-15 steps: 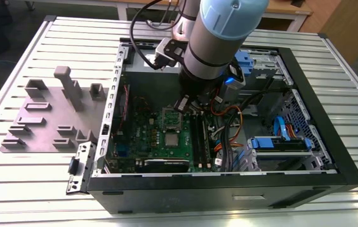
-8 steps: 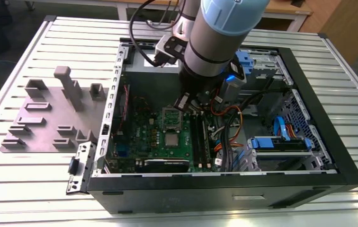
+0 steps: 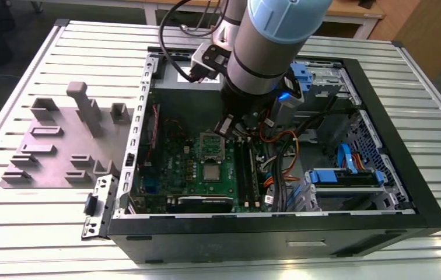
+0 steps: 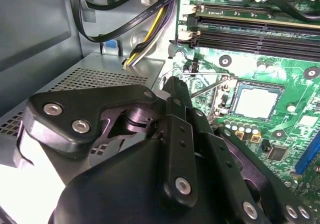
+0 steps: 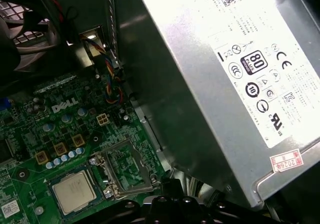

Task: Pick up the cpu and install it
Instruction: 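Close the cpu cover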

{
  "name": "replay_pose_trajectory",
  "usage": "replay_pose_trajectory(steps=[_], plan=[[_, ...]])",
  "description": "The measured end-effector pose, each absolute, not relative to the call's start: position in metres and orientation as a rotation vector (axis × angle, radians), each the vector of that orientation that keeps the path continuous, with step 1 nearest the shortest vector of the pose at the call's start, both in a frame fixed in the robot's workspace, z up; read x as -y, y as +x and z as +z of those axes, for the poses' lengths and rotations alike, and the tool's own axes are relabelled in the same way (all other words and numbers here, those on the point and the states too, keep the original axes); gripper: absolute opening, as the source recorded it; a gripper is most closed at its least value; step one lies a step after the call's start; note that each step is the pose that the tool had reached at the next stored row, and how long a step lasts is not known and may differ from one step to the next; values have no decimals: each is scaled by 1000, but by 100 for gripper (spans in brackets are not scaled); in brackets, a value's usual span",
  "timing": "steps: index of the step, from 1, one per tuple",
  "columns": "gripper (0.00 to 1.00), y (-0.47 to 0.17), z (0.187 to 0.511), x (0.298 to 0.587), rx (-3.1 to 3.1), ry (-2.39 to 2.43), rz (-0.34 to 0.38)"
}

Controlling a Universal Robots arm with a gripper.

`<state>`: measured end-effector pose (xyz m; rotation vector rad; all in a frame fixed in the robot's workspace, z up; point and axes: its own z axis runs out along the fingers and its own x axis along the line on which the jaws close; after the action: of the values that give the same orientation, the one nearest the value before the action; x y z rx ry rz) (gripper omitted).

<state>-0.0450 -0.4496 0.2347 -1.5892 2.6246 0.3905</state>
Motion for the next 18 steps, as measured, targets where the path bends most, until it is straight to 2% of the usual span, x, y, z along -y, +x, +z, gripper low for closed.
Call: replay_pose_trajectory(steps=[18], plan=[[11,-47,236,456,-2629,-1596,379]])
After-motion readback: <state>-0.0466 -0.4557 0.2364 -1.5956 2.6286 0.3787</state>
